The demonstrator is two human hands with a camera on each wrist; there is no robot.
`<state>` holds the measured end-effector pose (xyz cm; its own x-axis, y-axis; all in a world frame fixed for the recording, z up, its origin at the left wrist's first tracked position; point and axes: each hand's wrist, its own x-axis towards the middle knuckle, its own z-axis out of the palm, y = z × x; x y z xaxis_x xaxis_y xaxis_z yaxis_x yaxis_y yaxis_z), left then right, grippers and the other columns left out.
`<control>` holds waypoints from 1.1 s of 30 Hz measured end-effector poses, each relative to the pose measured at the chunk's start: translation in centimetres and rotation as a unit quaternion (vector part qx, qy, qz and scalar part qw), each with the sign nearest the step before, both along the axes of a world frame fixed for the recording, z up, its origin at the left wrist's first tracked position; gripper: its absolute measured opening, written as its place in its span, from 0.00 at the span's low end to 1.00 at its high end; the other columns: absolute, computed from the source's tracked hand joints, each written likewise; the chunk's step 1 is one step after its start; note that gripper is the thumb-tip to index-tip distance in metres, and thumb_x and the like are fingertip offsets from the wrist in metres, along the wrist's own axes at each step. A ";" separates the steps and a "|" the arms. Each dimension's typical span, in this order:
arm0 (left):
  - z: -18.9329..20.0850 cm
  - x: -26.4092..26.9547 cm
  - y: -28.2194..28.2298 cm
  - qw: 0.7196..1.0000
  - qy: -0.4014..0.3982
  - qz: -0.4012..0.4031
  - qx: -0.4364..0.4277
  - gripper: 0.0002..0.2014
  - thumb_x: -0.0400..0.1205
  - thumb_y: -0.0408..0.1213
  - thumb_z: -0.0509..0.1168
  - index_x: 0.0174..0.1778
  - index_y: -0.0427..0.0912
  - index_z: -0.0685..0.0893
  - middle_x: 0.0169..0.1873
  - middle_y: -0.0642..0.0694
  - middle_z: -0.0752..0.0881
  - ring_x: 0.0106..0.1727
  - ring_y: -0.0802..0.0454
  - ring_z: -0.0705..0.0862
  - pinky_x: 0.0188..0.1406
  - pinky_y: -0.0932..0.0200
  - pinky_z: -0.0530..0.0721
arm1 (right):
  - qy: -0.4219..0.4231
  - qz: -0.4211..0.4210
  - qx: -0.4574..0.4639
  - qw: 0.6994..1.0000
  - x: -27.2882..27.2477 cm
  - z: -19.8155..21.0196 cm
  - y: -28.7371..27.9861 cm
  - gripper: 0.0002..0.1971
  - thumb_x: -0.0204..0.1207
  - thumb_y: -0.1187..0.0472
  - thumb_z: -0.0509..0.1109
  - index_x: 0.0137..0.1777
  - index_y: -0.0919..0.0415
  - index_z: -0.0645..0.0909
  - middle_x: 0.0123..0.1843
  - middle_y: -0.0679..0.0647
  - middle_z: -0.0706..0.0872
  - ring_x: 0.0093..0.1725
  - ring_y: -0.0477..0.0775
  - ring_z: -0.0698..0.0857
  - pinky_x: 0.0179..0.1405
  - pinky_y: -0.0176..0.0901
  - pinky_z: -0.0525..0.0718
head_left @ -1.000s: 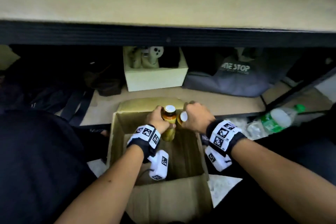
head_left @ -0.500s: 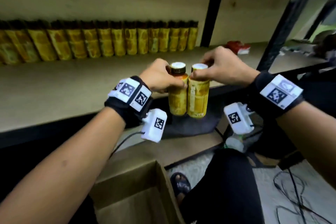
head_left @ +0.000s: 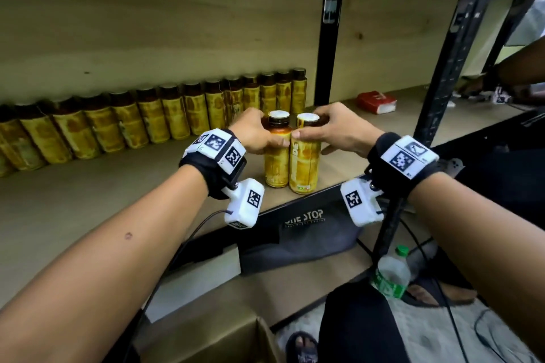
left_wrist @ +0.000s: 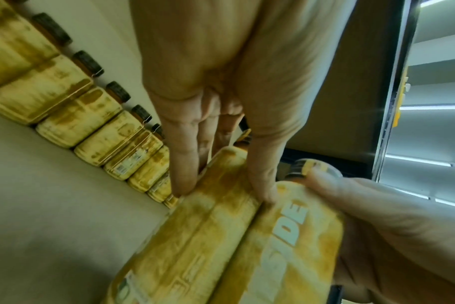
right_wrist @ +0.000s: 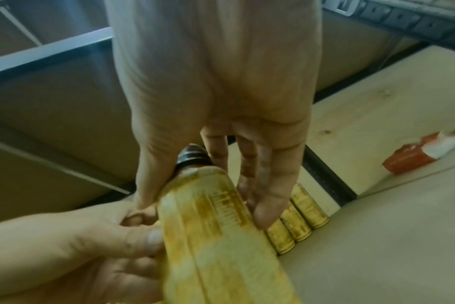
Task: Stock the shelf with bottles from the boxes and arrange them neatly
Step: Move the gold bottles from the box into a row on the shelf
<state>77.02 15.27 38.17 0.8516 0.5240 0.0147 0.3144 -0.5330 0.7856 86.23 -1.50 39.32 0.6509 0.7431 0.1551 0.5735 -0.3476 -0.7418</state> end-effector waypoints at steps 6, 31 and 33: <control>-0.9 4.7 1.6 0.998 -0.024 -0.040 -0.028 0.36 0.66 0.39 0.82 0.69 0.38 0.78 0.57 0.44 0.87 0.57 0.47 0.86 0.53 0.51 0.88 | -0.027 -0.017 -0.006 0.999 3.3 -0.2 1.0 0.17 0.69 0.50 0.82 0.49 0.62 0.86 0.43 0.54 0.91 0.44 0.50 0.91 0.37 0.51 0.92; 0.6 35.9 10.1 0.842 0.096 0.042 0.529 0.42 0.71 0.74 0.59 0.75 0.49 0.74 0.77 0.33 0.62 0.79 0.30 0.55 0.76 0.29 0.58 | -0.083 -0.248 -0.052 0.964 30.2 -0.6 10.9 0.25 0.78 0.50 0.73 0.69 0.64 0.74 0.66 0.62 0.81 0.61 0.63 0.82 0.47 0.46 0.76; 0.7 36.2 10.7 0.843 0.090 0.044 0.528 0.40 0.71 0.72 0.63 0.73 0.48 0.75 0.75 0.34 0.63 0.77 0.31 0.58 0.71 0.34 0.64 | -0.076 -0.254 -0.045 0.963 31.7 -0.5 12.0 0.26 0.79 0.50 0.73 0.70 0.64 0.73 0.68 0.63 0.80 0.63 0.65 0.81 0.48 0.46 0.75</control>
<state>113.17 25.98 38.85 0.8479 0.3623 0.3870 0.4539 -0.8733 -0.1769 117.90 10.50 38.78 0.9093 0.3486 0.2275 0.4115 -0.6710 -0.6168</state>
